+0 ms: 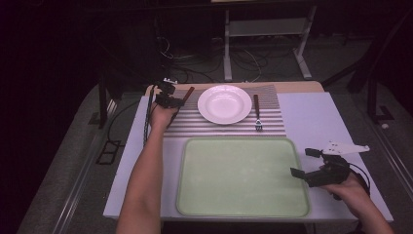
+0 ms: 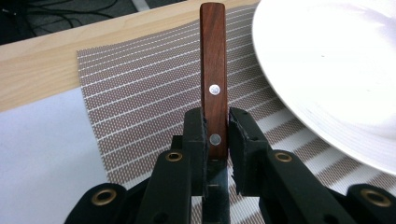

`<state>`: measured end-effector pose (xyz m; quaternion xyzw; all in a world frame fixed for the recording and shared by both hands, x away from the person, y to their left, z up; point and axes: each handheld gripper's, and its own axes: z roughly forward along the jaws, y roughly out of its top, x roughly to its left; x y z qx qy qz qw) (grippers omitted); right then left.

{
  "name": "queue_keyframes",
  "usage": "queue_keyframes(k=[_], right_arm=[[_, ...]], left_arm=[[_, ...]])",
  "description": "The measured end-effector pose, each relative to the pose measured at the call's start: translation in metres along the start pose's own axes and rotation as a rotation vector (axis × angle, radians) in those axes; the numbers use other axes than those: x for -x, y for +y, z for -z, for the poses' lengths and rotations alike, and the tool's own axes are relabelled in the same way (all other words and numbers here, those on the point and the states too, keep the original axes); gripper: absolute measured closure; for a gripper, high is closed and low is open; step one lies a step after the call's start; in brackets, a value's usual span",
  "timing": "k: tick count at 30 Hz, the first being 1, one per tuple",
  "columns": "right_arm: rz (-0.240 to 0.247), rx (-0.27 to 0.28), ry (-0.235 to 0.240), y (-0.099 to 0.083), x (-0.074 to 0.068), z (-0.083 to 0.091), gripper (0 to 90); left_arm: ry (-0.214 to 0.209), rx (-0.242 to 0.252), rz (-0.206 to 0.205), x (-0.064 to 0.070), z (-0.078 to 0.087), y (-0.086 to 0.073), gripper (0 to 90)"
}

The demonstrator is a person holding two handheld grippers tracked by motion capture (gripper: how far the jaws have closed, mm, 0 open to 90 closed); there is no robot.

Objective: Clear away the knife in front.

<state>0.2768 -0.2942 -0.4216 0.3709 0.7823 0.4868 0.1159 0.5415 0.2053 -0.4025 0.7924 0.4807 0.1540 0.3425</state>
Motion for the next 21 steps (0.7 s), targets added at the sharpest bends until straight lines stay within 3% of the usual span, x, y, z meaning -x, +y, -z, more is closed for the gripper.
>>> queue_keyframes(k=[10,21], right_arm=[[0.001,-0.002,-0.001,0.000,0.000,0.000,0.1],[0.006,-0.002,-0.001,0.000,-0.001,0.000,0.1]], left_arm=[[-0.082,-0.007,0.017,0.010,0.026,-0.012,77.2],[-0.150,0.010,-0.026,0.036,0.052,-0.019,77.2]])
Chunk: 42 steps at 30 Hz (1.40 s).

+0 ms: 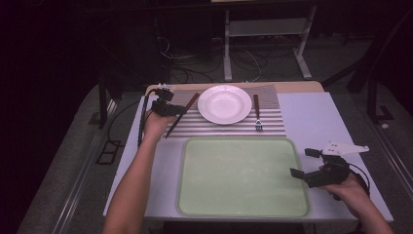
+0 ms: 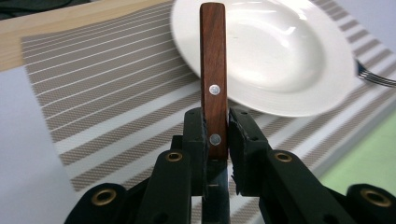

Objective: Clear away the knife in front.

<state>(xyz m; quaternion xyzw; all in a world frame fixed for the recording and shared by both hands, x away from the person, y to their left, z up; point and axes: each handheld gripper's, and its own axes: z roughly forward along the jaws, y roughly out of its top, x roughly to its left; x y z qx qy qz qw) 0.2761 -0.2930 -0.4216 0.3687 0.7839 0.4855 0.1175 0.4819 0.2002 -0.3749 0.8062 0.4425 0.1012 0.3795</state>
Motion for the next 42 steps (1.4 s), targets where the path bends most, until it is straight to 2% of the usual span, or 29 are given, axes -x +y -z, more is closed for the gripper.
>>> queue_keyframes(k=[2,4,6,7,8,9,13,14,15,16,20,22,25,26,27,28,30,31,33,35,36,37,42], right_arm=[[0.000,-0.001,0.000,0.000,0.000,0.000,0.1],[0.001,-0.001,0.000,0.000,0.000,0.000,0.1],[0.002,-0.004,-0.001,0.000,-0.001,-0.001,0.1],[0.003,-0.003,0.000,0.000,-0.001,-0.001,0.1],[0.003,-0.004,0.000,0.000,-0.001,-0.001,0.1],[0.005,-0.006,0.001,0.000,-0.001,-0.001,0.1],[0.007,-0.005,0.000,0.000,-0.001,-0.001,0.1],[0.008,-0.005,0.000,0.000,-0.001,0.000,0.1],[0.006,-0.004,0.000,0.000,-0.001,0.000,0.1],[0.007,-0.004,-0.001,0.000,-0.001,0.000,0.1],[0.006,-0.003,-0.001,0.000,-0.001,0.000,0.1],[0.010,-0.006,0.000,0.000,-0.001,-0.001,0.1],[0.011,-0.009,0.000,0.000,-0.003,-0.001,0.1],[0.014,-0.008,0.001,0.000,-0.003,0.000,0.1],[0.013,-0.006,0.000,0.000,-0.003,0.000,0.1],[0.013,-0.006,0.000,0.000,-0.003,0.000,0.1],[0.015,-0.005,-0.004,0.000,-0.003,0.001,0.1],[0.013,-0.003,-0.004,0.000,-0.003,0.002,0.1],[0.014,-0.002,-0.003,0.000,-0.003,0.002,0.1],[0.017,-0.004,-0.002,0.000,-0.003,0.002,0.1],[0.017,-0.004,-0.002,0.000,-0.003,0.002,0.1],[0.018,-0.007,-0.001,0.000,-0.003,0.001,0.1],[0.017,-0.005,-0.002,0.000,-0.004,0.002,0.1]], left_arm=[[-0.006,0.000,-0.004,0.002,0.002,0.000,77.2],[-0.035,0.012,-0.020,0.014,0.008,-0.003,77.2],[-0.043,0.020,-0.021,0.017,0.009,-0.004,77.2],[-0.065,0.026,-0.033,0.024,0.011,-0.006,77.1],[-0.065,0.026,-0.033,0.024,0.011,-0.006,77.2],[-0.080,0.029,-0.047,0.031,0.014,-0.008,77.2],[-0.107,0.038,-0.075,0.046,0.019,-0.012,77.2],[-0.107,0.038,-0.075,0.046,0.019,-0.012,77.2],[-0.116,0.043,-0.088,0.053,0.020,-0.015,77.2],[-0.116,0.043,-0.088,0.053,0.020,-0.015,77.2],[-0.146,0.058,-0.094,0.067,0.021,-0.027,77.2],[-0.148,0.052,-0.098,0.069,0.021,-0.028,77.2],[-0.158,0.044,-0.109,0.080,0.019,-0.038,77.2],[-0.158,0.044,-0.109,0.080,0.019,-0.038,77.2],[-0.171,0.037,-0.113,0.087,0.018,-0.044,77.1],[-0.171,0.037,-0.113,0.087,0.018,-0.044,77.1],[-0.187,0.029,-0.124,0.100,0.016,-0.051,77.1],[-0.187,0.029,-0.124,0.100,0.016,-0.051,77.1],[-0.200,0.022,-0.139,0.113,0.015,-0.058,77.1],[-0.212,0.016,-0.150,0.122,0.014,-0.062,77.1],[-0.212,0.016,-0.150,0.122,0.014,-0.062,77.1],[-0.218,0.007,-0.158,0.129,0.013,-0.066,77.1],[-0.214,-0.013,-0.160,0.137,0.011,-0.078,77.1]])
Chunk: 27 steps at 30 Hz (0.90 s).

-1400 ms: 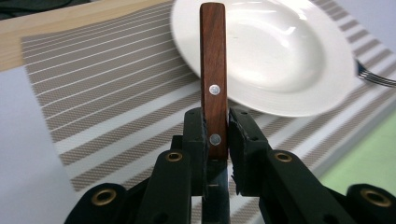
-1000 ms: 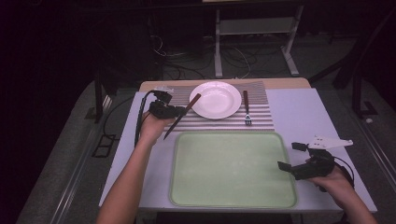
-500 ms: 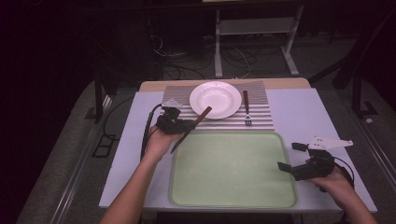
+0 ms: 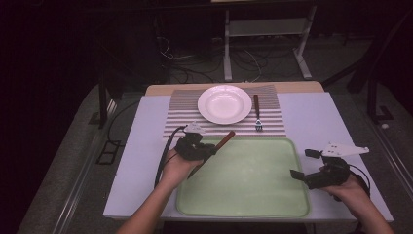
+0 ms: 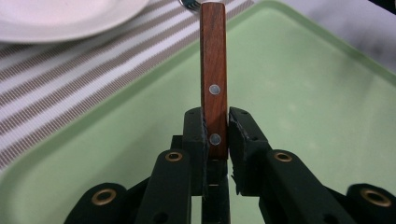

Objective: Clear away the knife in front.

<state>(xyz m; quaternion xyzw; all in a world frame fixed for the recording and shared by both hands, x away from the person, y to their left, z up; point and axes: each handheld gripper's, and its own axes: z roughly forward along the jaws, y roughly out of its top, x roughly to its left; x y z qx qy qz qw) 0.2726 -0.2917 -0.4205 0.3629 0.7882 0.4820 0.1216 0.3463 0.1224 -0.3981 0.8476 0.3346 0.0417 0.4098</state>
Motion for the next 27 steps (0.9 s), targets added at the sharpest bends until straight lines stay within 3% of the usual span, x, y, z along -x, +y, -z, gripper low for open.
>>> queue_keyframes(k=[5,11,17,27], right_arm=[[0.003,-0.001,0.001,0.000,0.000,0.000,0.1],[0.002,-0.005,0.002,0.000,-0.001,-0.001,0.2],[0.005,-0.008,0.000,-0.001,-0.001,0.000,0.1],[0.010,-0.008,0.001,-0.001,-0.002,0.000,0.1]], left_arm=[[0.003,-0.007,0.016,0.003,0.001,-0.013,77.1],[0.045,-0.055,0.009,0.002,-0.002,-0.029,77.1],[0.068,-0.077,0.027,-0.004,-0.005,-0.034,77.0],[0.086,-0.109,0.010,-0.009,-0.012,-0.040,75.8]])
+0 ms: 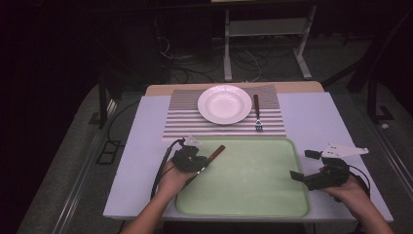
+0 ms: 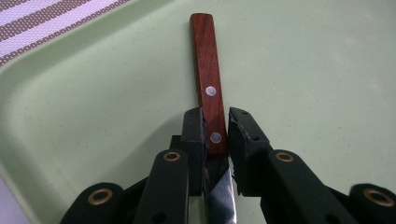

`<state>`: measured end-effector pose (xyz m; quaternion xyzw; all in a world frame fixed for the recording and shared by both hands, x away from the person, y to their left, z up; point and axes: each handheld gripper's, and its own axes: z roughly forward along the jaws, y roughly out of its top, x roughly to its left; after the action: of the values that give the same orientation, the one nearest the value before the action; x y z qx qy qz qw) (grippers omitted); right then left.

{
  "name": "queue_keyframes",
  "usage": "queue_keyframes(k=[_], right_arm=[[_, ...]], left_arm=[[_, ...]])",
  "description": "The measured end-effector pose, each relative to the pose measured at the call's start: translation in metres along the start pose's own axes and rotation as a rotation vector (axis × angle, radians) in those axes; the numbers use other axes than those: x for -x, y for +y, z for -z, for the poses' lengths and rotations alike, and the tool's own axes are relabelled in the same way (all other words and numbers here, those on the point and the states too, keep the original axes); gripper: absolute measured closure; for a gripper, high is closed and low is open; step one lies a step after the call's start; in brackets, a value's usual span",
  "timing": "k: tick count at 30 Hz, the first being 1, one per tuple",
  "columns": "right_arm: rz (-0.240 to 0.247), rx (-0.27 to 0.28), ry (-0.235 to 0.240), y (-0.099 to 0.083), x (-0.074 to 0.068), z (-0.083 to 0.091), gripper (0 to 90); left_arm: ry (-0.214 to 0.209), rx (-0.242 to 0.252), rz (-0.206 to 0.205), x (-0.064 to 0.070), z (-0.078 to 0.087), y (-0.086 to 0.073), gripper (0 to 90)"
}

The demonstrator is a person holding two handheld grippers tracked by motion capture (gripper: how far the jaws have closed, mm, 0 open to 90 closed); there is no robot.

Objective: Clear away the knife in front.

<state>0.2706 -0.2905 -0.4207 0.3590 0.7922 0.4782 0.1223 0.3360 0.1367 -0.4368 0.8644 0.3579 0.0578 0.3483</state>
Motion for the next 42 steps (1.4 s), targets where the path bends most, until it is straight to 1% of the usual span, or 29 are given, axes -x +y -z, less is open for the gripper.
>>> queue_keyframes(k=[1,3,5,6,7,9,10,11,12,13,14,15,16,18,21,22,25,28,30,32,35,37,42], right_arm=[[0.000,0.000,0.000,0.000,0.000,0.000,0.1],[-0.001,0.000,0.001,0.000,0.000,0.000,0.1],[0.000,-0.001,0.001,0.000,0.000,0.000,0.1],[-0.001,-0.003,0.002,0.000,0.000,-0.001,0.1],[0.000,-0.003,0.002,0.000,0.000,-0.001,0.2],[0.002,-0.004,0.003,0.000,0.000,-0.001,0.1],[0.003,-0.003,0.004,0.000,0.000,-0.001,0.2],[0.004,-0.001,0.005,0.000,0.000,-0.001,0.2],[0.004,0.000,0.006,0.000,-0.001,-0.001,0.2],[0.004,0.000,0.006,0.000,-0.001,-0.001,0.2],[0.003,-0.002,0.007,0.001,-0.002,-0.002,0.2],[0.005,-0.001,0.007,0.001,-0.002,-0.002,0.2],[0.005,-0.003,0.007,0.001,-0.002,-0.002,0.2],[0.006,-0.003,0.007,0.001,-0.002,-0.002,0.2],[0.005,-0.004,0.006,0.001,-0.002,-0.002,0.2],[0.004,-0.002,0.006,0.001,-0.002,-0.002,0.2],[0.005,-0.002,0.008,0.001,-0.002,-0.002,0.2],[0.008,-0.004,0.011,0.000,-0.002,-0.002,0.2],[0.009,-0.003,0.014,0.000,-0.002,-0.002,0.2],[0.007,-0.003,0.015,-0.001,-0.001,-0.002,0.2],[0.006,-0.003,0.015,-0.001,-0.001,-0.002,0.2],[0.005,-0.001,0.013,-0.001,0.000,-0.001,0.2],[0.004,-0.002,0.009,0.000,0.000,-0.001,0.2]], left_arm=[[0.005,0.001,-0.001,0.000,0.000,0.000,75.6],[0.006,0.005,-0.002,0.000,0.000,0.000,68.3],[0.005,0.038,0.008,-0.001,0.003,0.003,63.7],[0.003,0.054,0.010,-0.001,0.004,0.003,63.2],[-0.002,0.073,0.001,0.000,0.006,0.005,64.1],[-0.012,0.087,-0.014,0.003,0.008,0.007,69.3],[-0.021,0.085,-0.024,0.004,0.008,0.009,75.7],[-0.021,0.085,-0.024,0.004,0.008,0.009,81.1],[-0.033,0.078,-0.030,0.006,0.007,0.010,87.7],[-0.039,0.076,-0.034,0.006,0.006,0.011,87.7],[-0.056,0.060,-0.041,0.009,0.002,0.013,89.6],[-0.056,0.060,-0.041,0.009,0.002,0.013,89.6],[-0.056,0.046,-0.058,0.011,-0.002,0.014,89.6],[-0.060,0.036,-0.070,0.013,-0.006,0.015,89.6],[-0.062,0.028,-0.073,0.014,-0.009,0.015,89.6],[-0.060,0.016,-0.073,0.013,-0.011,0.015,89.6],[-0.061,0.008,-0.066,0.012,-0.015,0.014,89.6],[-0.051,-0.005,-0.059,0.008,-0.017,0.014,89.6],[-0.052,-0.002,-0.042,0.006,-0.017,0.013,89.6],[-0.040,-0.001,-0.038,0.003,-0.016,0.013,89.6],[-0.038,0.000,-0.034,0.001,-0.015,0.012,89.6],[-0.026,-0.001,-0.028,-0.001,-0.012,0.010,89.5],[-0.020,-0.003,-0.010,-0.007,-0.005,0.004,89.5]])
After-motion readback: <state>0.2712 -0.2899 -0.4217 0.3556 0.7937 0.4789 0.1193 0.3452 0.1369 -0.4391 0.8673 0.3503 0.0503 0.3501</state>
